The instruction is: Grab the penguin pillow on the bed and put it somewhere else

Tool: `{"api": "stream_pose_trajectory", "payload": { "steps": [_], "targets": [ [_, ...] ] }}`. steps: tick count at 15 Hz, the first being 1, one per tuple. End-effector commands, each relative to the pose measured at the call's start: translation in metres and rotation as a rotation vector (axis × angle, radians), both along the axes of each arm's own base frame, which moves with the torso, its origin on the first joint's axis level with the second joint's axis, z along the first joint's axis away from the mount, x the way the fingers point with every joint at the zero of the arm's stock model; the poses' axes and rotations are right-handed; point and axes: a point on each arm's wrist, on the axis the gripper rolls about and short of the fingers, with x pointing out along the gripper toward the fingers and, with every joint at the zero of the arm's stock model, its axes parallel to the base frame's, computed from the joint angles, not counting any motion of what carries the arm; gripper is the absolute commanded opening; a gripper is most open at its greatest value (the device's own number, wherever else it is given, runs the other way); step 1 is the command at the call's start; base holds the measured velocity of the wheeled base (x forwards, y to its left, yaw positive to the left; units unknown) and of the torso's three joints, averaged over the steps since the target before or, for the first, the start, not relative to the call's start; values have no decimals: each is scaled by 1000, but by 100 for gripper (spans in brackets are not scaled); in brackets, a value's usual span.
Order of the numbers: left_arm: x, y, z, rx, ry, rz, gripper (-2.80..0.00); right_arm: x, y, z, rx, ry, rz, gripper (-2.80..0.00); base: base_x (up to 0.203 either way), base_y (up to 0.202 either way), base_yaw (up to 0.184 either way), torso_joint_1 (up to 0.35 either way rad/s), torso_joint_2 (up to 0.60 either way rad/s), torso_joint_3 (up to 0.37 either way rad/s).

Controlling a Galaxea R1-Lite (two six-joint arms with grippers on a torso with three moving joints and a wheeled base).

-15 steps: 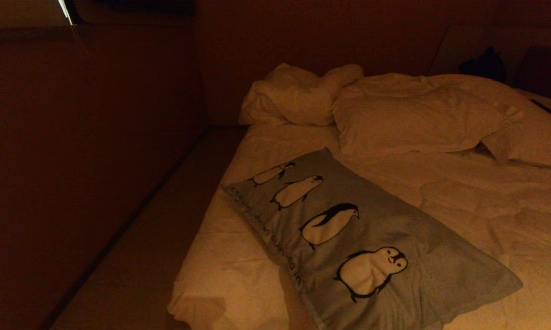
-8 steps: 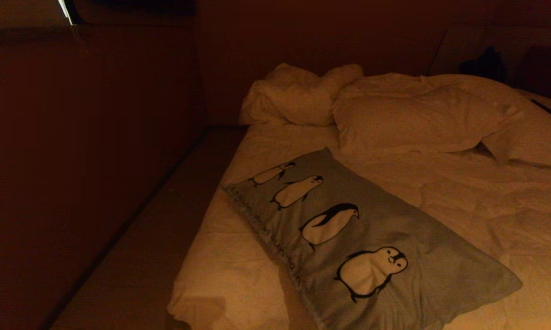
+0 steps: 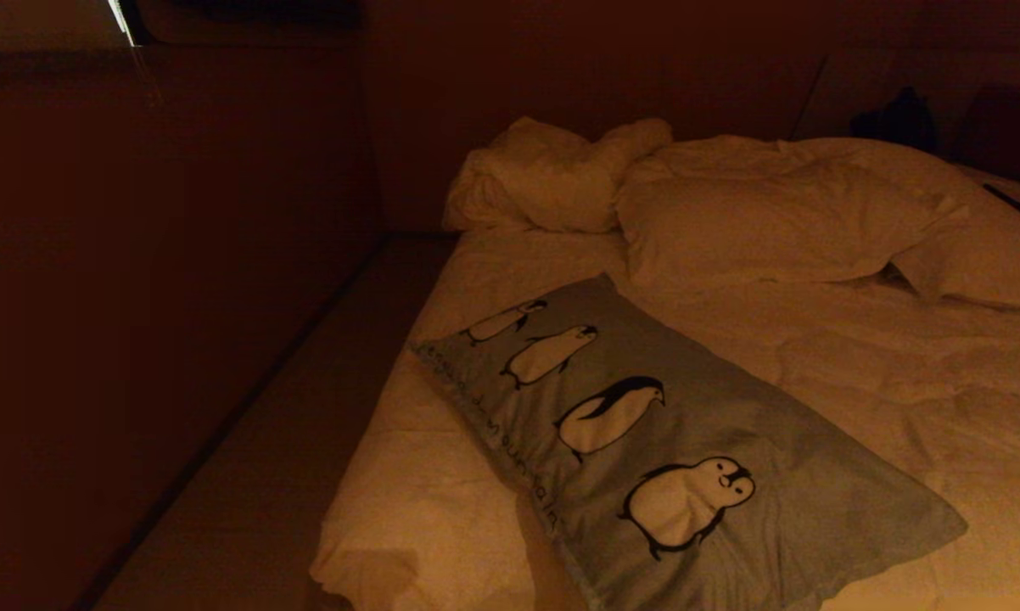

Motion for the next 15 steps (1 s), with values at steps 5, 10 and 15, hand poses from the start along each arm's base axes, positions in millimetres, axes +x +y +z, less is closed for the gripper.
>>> {"api": "stream_pose_trajectory", "payload": {
  "steps": [5,10,15],
  "targets": [
    [0,0,-1,-1,3,0,-280,0,0,0,1,-2,0,-280,0,0,0,0,0,0],
    [0,0,-1,-1,3,0,-280,0,0,0,0,-2,0,-280,0,0,0,0,0,0],
    [0,0,-1,-1,3,0,-280,0,0,0,0,-2,0,-280,0,0,0,0,0,0]
  ]
}}
